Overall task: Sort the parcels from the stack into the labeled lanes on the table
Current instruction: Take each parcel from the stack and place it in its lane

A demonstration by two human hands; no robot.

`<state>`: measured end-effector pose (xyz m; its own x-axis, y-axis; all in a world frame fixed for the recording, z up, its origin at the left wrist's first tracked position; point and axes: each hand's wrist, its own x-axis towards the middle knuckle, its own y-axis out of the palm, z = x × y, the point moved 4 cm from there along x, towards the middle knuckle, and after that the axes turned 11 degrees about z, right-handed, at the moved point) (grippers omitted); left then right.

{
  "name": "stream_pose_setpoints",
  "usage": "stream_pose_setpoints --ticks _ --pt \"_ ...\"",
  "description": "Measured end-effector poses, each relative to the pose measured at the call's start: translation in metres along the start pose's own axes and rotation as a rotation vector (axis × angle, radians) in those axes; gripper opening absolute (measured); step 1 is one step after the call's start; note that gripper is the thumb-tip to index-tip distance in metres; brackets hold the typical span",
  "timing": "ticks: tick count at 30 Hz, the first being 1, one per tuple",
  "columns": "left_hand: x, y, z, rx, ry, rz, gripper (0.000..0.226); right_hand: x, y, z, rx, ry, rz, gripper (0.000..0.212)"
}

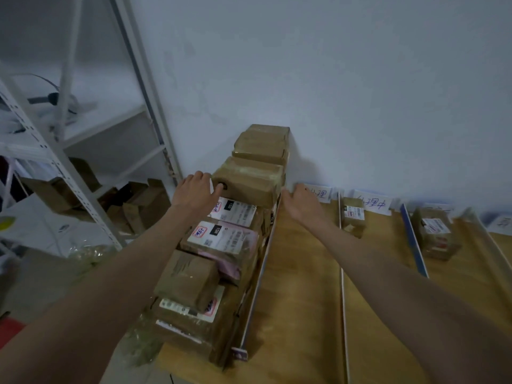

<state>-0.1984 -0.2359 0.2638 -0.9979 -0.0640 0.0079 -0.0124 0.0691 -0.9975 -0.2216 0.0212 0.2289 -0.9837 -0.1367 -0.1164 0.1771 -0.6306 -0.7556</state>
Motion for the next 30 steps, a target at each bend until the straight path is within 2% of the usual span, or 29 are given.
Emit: stream_pose_setpoints --ticks 5,7,8,10,14,21,25,30 --pt "0.046 0.004 0.012 -0.139 -0.054 0.022 0.062 0.043 0.011 0.004 0.294 0.119 0.082 0.076" --pt "0.056 0.013 0.015 -0.195 -0.069 0.061 0.063 0.052 0.019 0.002 0.367 0.137 0.094 0.064" --pt "0.060 0.018 0.015 -0.231 -0.072 0.084 0.063 0.055 0.022 0.000 0.372 0.143 0.084 0.051" --pt "0.067 0.027 0.014 -0.293 -0.066 0.116 0.061 0.057 0.025 0.001 0.378 0.143 0.061 0.042" --pt "0.072 0.031 0.011 -0.373 -0.056 0.125 0.053 0.055 0.022 0.008 0.453 0.159 0.057 0.049" --pt "0.061 0.017 0.008 -0.495 0.005 0.081 0.051 0.035 0.010 0.023 0.473 0.137 -0.006 0.046" --pt "0.043 0.003 0.007 -0.572 0.059 0.031 0.044 0.009 0.001 0.026 0.520 0.135 -0.056 0.038" --pt "0.010 -0.012 -0.001 -0.716 0.154 0.022 0.043 -0.043 -0.013 0.034 0.567 0.107 -0.123 0.046"
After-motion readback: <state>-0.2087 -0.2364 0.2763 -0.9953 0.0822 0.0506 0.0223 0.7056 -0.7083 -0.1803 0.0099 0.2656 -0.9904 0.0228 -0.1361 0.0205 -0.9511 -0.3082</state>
